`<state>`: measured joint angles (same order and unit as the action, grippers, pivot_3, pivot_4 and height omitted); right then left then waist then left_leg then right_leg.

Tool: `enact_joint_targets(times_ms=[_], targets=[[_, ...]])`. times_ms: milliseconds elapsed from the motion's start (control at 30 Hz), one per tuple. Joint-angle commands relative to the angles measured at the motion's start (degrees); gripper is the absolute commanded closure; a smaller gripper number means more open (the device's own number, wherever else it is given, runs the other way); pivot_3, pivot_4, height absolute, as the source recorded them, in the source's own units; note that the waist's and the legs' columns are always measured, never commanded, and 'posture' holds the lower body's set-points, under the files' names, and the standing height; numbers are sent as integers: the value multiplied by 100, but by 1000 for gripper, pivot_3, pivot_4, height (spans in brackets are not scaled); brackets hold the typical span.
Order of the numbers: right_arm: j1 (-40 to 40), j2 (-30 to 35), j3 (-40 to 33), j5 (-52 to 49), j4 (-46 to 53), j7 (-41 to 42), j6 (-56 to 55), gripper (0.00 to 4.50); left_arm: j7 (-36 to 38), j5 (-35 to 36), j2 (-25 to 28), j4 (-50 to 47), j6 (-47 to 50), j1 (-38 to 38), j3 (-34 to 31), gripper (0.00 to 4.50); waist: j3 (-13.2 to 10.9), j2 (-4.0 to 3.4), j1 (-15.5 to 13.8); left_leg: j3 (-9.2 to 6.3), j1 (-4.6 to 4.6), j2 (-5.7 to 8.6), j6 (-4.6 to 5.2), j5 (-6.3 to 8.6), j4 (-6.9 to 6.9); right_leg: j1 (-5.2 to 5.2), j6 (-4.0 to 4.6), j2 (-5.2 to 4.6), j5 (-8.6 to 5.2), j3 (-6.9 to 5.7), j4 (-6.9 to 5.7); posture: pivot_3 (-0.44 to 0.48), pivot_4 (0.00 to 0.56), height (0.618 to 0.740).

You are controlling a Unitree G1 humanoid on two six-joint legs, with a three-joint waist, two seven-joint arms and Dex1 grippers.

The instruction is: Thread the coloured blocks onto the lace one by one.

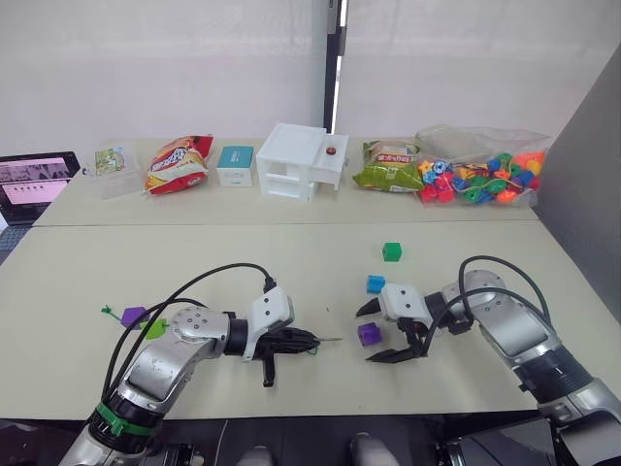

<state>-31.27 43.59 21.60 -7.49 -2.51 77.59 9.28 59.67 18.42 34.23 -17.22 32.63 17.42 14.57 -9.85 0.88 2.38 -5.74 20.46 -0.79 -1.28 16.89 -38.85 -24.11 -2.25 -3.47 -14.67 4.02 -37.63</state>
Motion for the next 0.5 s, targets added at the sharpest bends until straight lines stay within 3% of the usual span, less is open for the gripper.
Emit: enact_joint_targets(times_ms=[33,200,500], targets=[[-76,-42,-69,45,-6,90,-202,1449,-16,121,42,-234,-2,18,-83,4500,0,0,0,0,0,0,0,0,0,0,0,0,0,0,0,0,150,740],[-49,-148,-94,163,-132,-21,-286,3121,-129,39,-33,-261,79,133,40,4500,0,0,1,0,-2,0,0,0,0,1,0,0,0,0,0,0,150,740],[276,-279,-293,72,368,-360,287,3129,-423,-235,-247,-65,292,616,461,4500,0,0,14,-1,-7,0,0,0,-1,3,1,2,0,1,-8,0,150,740]])
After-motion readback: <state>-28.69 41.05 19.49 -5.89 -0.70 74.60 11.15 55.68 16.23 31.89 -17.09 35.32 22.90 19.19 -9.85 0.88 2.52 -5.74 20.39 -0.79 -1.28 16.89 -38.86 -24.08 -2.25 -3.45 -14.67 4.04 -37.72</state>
